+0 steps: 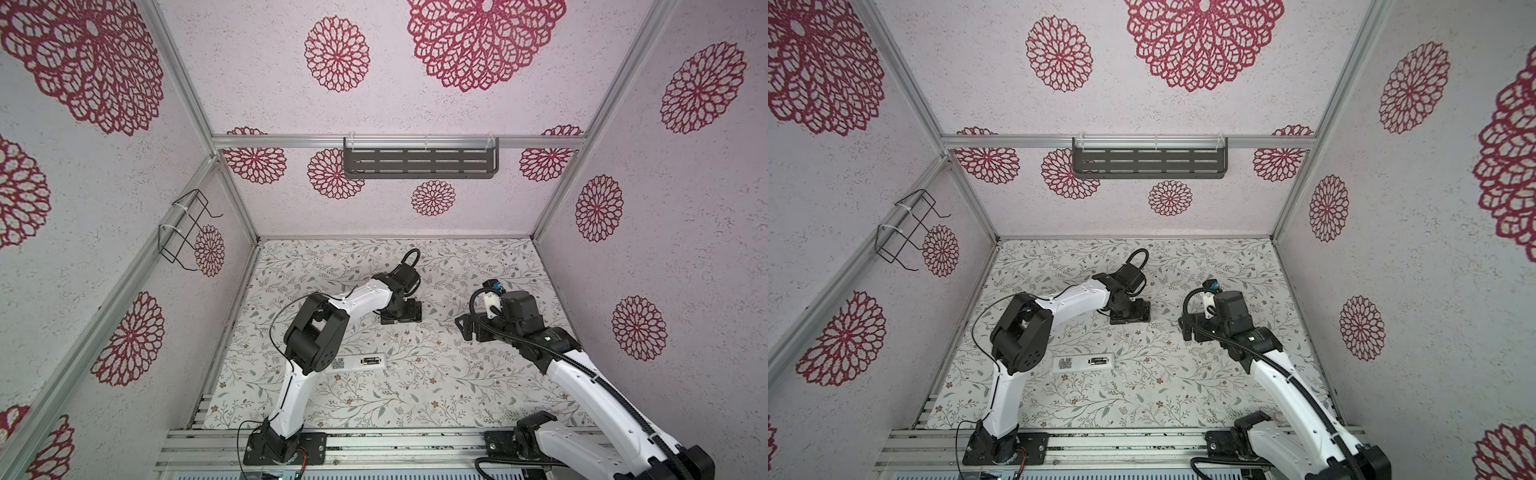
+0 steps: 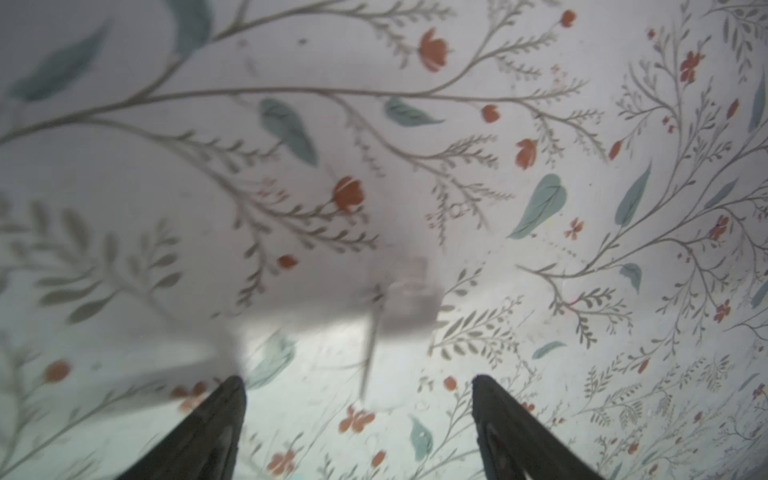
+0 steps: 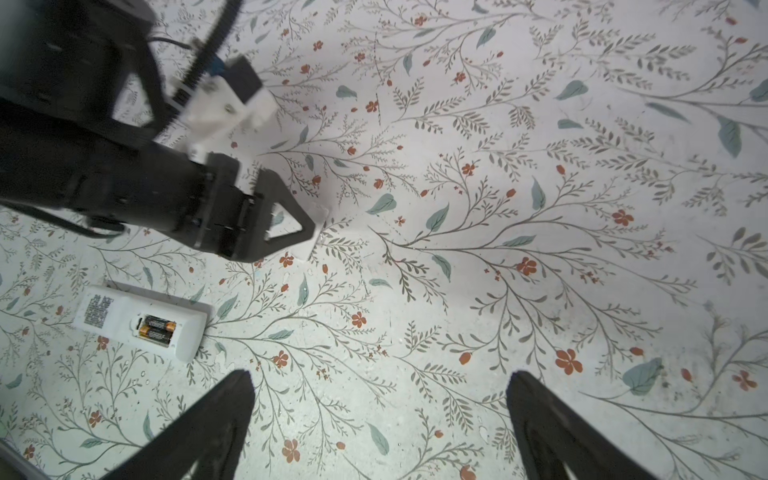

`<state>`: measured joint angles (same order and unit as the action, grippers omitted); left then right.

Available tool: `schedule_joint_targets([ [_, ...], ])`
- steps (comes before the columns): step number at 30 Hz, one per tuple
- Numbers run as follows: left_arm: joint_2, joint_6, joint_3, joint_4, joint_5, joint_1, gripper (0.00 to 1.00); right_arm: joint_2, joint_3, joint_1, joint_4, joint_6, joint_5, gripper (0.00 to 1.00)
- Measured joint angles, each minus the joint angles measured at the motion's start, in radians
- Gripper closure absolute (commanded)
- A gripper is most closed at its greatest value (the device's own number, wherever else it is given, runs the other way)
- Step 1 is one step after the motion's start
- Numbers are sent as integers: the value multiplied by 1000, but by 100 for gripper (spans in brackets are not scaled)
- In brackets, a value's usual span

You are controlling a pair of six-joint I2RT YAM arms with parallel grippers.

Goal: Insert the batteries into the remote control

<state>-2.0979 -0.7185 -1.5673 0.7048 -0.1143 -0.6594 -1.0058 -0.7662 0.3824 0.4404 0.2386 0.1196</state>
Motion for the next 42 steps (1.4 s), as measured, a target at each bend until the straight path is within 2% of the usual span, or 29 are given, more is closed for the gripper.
schedule_joint_targets([
  [4, 259, 26, 175, -54, 15, 86, 3, -120, 19, 43, -29, 26, -6, 1],
  [8, 548, 45, 317, -84, 89, 152, 3, -272, -3, 121, -83, 59, -17, 1],
  [11, 743, 23, 461, -73, 132, 156, 2, -399, -60, 169, -114, 80, -23, 1],
  [16, 999, -83, 732, -6, 158, 149, 3, -623, -216, 225, -153, 116, -26, 1],
  [23, 1337, -214, 931, 64, 175, 144, 3, -864, -403, 279, -166, 148, -58, 1],
  [26, 1378, -268, 991, 41, 155, 136, 3, -899, -447, 291, -165, 155, -69, 3],
  [30, 1361, -352, 1097, -37, 130, 85, 3, -932, -488, 294, -159, 156, -90, 13],
  [37, 1263, -441, 1212, -215, 113, 57, 3, -979, -548, 332, -122, 135, -145, 45],
  [42, 1185, -468, 1248, -361, 113, 57, 3, -975, -532, 375, -135, 99, -170, 55],
])
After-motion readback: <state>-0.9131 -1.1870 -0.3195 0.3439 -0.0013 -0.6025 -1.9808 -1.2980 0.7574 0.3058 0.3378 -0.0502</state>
